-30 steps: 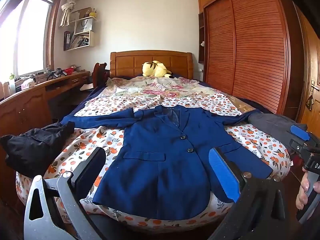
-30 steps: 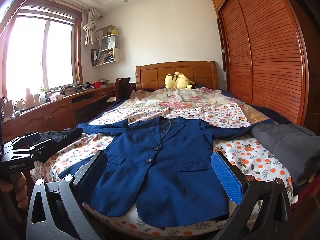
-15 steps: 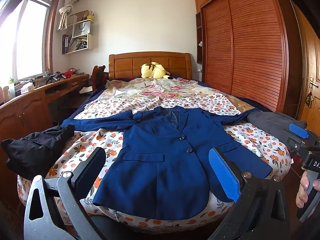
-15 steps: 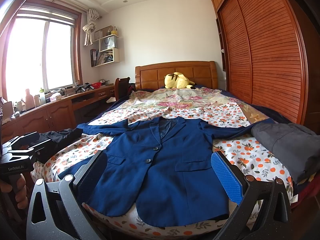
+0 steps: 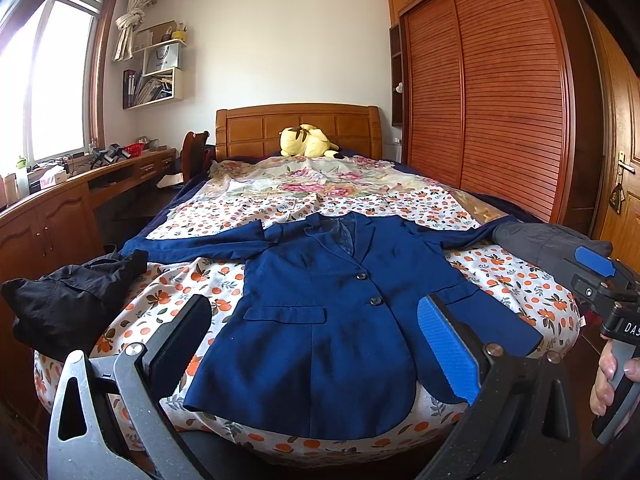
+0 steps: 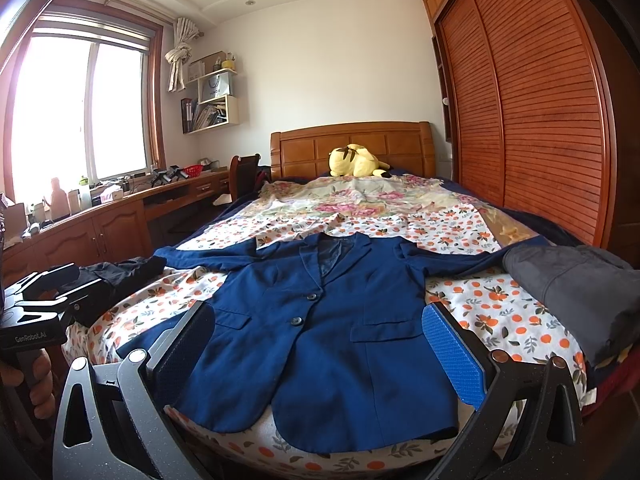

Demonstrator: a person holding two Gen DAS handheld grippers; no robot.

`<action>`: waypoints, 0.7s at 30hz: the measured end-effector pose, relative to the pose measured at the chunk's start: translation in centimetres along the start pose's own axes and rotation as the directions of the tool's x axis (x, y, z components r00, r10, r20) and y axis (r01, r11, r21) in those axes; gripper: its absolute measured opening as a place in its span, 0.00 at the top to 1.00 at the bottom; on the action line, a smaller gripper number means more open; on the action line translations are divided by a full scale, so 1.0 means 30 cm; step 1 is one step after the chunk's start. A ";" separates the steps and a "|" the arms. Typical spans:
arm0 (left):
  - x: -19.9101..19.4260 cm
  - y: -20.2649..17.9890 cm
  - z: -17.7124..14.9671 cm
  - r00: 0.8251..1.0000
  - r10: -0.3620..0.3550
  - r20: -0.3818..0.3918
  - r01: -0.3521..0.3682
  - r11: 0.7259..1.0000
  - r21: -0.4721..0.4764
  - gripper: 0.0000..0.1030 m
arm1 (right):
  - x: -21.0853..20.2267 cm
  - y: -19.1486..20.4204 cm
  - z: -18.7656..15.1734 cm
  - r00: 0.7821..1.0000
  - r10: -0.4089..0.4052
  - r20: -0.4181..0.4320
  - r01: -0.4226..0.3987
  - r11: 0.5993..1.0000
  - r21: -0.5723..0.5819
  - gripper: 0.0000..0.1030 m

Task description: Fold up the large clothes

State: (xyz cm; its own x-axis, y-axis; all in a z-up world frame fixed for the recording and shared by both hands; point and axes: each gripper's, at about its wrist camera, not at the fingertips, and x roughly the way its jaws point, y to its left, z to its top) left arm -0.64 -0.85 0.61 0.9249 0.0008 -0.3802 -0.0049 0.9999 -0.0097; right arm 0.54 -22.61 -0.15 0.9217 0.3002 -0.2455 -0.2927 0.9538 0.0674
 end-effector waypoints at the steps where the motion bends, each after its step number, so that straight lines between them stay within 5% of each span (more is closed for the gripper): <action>1: -0.001 -0.001 0.000 1.000 0.001 0.001 -0.001 1.000 0.001 0.00 | 0.000 0.000 0.000 1.000 0.000 0.000 0.000 1.000 0.000 0.00; 21: 0.001 -0.017 0.001 1.000 0.001 -0.004 -0.001 1.000 0.002 0.00 | 0.001 0.000 -0.004 1.000 0.000 -0.006 0.000 1.000 0.003 0.00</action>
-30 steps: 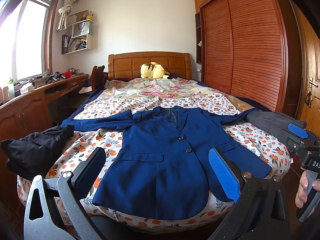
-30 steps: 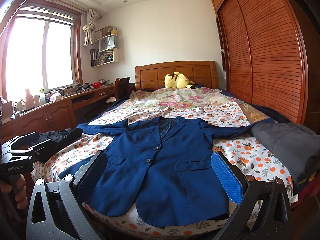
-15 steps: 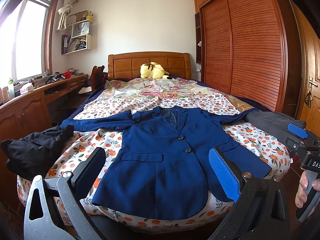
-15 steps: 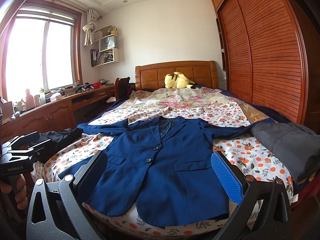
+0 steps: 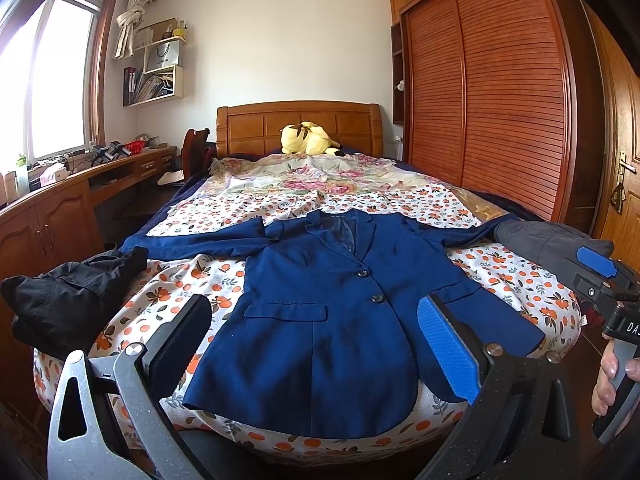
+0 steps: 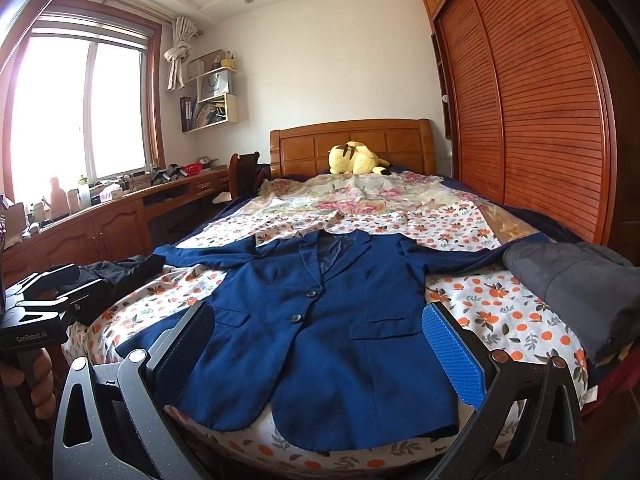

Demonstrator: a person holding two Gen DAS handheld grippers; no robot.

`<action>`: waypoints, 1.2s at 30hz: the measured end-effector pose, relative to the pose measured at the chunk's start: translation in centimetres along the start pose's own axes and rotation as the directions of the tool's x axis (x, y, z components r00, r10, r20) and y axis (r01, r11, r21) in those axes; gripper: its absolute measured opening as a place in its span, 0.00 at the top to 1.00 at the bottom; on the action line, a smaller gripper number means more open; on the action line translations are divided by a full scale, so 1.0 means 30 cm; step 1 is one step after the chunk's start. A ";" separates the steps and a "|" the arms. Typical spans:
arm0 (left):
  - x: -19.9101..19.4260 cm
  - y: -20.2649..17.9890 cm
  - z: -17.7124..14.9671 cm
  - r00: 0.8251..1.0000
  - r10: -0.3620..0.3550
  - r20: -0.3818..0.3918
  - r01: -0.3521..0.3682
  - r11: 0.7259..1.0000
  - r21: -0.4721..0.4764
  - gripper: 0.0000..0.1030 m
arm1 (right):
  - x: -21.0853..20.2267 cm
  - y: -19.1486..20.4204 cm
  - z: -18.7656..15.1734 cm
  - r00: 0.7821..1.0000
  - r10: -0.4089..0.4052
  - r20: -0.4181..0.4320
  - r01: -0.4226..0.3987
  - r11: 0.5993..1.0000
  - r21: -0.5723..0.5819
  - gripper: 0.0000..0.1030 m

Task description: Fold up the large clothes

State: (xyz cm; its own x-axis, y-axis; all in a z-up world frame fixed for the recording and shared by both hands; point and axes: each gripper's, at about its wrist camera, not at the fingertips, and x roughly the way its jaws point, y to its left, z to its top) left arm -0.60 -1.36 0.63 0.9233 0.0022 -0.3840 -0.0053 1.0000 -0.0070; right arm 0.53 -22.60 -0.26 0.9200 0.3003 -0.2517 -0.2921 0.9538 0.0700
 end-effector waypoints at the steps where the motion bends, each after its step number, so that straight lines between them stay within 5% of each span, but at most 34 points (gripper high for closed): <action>1: 0.001 0.002 0.000 1.000 -0.001 0.000 0.001 1.000 0.001 0.00 | -0.001 0.001 0.000 1.000 0.000 0.000 0.000 1.000 0.000 0.00; 36: 0.069 0.029 -0.046 0.998 0.039 -0.041 -0.039 0.999 0.002 0.00 | 0.062 0.006 -0.022 0.999 0.017 -0.035 -0.017 1.000 -0.005 0.00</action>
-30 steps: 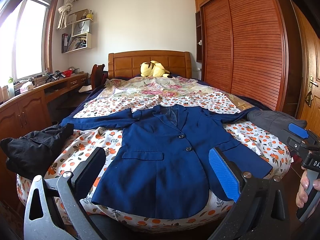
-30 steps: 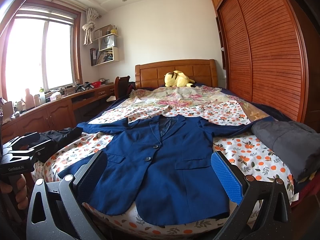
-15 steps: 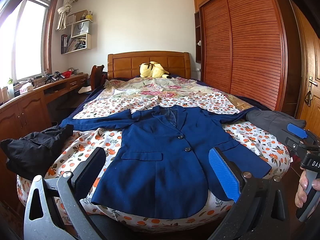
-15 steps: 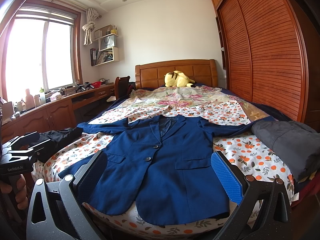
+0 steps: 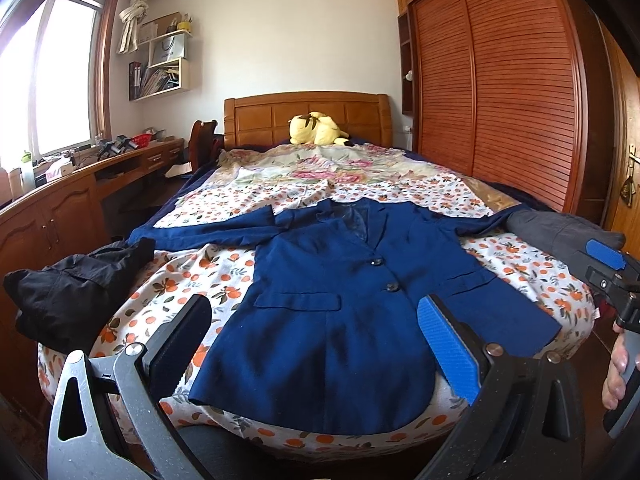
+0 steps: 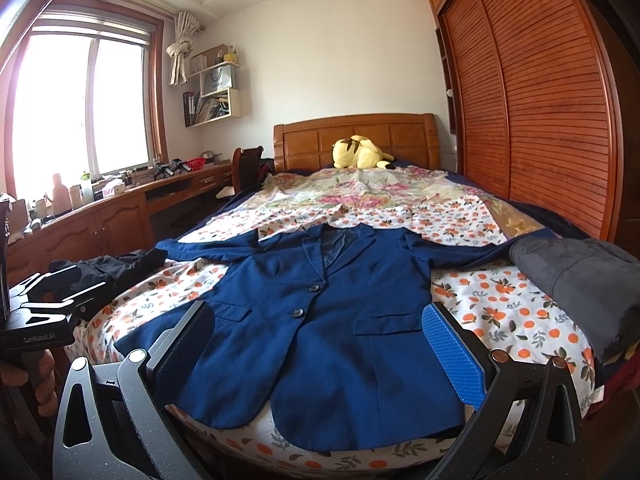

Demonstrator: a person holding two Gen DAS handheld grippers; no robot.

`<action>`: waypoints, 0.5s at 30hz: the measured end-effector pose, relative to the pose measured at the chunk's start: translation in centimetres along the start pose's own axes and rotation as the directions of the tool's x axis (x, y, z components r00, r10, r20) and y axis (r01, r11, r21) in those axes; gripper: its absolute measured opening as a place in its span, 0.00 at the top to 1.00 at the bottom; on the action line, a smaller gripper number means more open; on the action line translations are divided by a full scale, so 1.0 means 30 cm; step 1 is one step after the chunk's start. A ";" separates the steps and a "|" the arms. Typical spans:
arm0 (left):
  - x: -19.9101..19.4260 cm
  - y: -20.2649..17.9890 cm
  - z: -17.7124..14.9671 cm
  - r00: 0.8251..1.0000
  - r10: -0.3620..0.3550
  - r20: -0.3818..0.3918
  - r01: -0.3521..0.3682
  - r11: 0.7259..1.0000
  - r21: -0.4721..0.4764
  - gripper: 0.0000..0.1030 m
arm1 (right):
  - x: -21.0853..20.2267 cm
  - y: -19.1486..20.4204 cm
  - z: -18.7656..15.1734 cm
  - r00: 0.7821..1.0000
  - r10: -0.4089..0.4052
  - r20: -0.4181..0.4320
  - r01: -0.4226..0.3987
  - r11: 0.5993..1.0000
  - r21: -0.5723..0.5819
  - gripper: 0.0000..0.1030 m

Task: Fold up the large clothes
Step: 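Move the left tool to the jacket's sleeve and close on its cuff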

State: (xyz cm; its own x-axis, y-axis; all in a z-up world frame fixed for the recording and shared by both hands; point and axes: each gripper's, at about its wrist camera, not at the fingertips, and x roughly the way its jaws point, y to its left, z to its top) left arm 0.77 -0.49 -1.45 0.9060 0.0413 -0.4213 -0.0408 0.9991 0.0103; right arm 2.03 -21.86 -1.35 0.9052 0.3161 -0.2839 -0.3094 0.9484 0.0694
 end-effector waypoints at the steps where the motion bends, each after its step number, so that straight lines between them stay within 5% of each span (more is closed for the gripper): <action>1: 0.008 0.006 -0.005 1.000 0.003 -0.006 -0.003 1.000 -0.001 0.00 | 0.016 0.002 -0.005 1.000 0.000 -0.007 -0.001 1.000 -0.005 0.00; 15: 0.227 0.172 -0.126 0.988 0.052 -0.145 -0.060 0.997 -0.048 0.00 | 0.290 0.023 0.000 0.994 0.053 -0.092 -0.057 0.997 -0.047 0.00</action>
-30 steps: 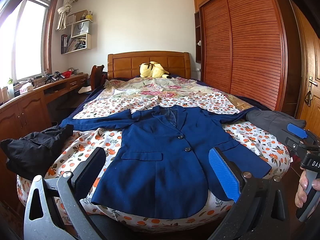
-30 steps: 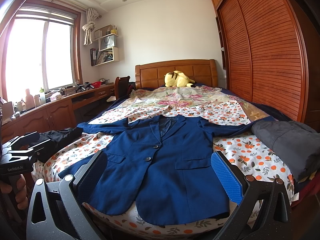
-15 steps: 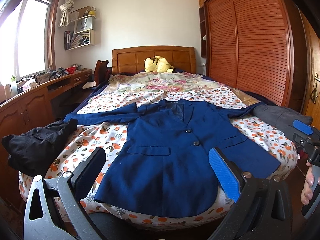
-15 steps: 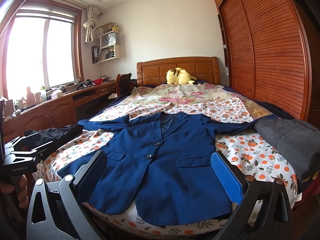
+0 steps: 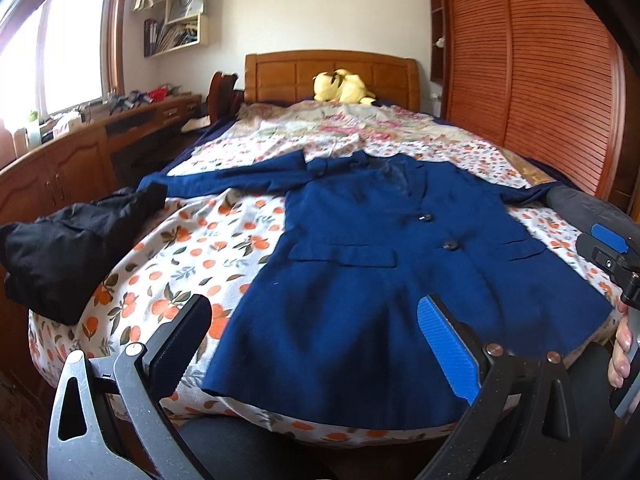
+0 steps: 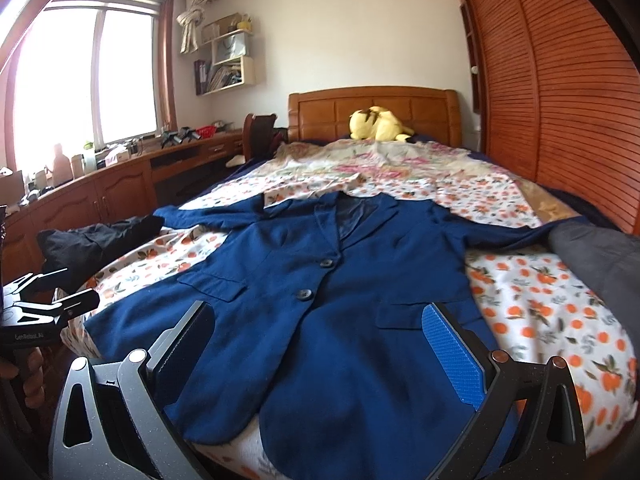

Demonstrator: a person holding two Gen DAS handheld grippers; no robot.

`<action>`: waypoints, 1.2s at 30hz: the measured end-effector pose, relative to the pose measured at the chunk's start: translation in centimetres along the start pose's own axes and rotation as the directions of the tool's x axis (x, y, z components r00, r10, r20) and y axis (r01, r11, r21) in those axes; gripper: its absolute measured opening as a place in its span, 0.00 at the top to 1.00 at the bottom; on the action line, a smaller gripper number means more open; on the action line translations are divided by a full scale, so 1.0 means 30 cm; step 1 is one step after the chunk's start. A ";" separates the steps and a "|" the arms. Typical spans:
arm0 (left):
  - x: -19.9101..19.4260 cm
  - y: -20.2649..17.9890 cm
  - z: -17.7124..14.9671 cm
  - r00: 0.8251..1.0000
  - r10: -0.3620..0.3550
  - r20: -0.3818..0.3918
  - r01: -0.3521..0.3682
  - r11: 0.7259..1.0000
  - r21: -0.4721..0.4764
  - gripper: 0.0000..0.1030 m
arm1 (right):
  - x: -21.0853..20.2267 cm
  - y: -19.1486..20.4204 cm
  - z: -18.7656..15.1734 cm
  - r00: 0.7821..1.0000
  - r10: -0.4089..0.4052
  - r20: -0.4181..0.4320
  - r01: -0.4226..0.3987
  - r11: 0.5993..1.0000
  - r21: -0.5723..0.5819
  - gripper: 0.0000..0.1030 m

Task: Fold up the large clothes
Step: 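Move the left tool to the jacket's sleeve and close on its cuff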

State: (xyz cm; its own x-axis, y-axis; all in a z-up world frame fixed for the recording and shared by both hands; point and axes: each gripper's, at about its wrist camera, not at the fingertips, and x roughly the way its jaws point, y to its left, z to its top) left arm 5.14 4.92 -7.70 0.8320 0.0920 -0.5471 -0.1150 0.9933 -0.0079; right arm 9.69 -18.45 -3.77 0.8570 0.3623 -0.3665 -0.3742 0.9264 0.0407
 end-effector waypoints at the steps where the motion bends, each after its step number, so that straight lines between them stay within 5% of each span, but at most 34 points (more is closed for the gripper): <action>1: 0.014 0.013 0.000 1.000 0.005 -0.005 -0.005 1.000 -0.001 0.00 | 0.020 0.007 0.006 1.000 0.004 -0.002 -0.004 1.000 -0.009 0.00; 17: 0.239 0.326 0.043 0.990 0.110 -0.088 -0.117 0.990 -0.083 0.00 | 0.404 0.066 0.175 0.987 0.162 -0.020 -0.163 0.984 -0.071 0.00; 22: 0.309 0.399 0.079 0.991 0.080 -0.109 -0.092 0.990 -0.109 0.00 | 0.555 0.063 0.182 0.980 0.191 -0.057 -0.194 0.978 -0.074 0.00; 31: 0.517 0.476 0.265 0.991 0.055 -0.122 -0.068 0.992 -0.104 0.01 | 0.610 0.042 0.090 0.970 0.207 -0.129 -0.222 0.968 -0.116 0.00; 36: 0.710 0.533 0.404 0.989 0.027 -0.147 -0.051 0.986 -0.159 0.13 | 0.639 0.033 0.087 0.964 0.216 -0.156 -0.232 0.969 -0.089 0.00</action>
State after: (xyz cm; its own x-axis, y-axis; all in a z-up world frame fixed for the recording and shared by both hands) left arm 27.59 23.61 -9.33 0.7398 0.1076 -0.6642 -0.2419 0.9637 -0.1133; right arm 26.66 -10.34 -8.32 0.6896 0.5333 -0.4899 -0.5927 0.8044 0.0412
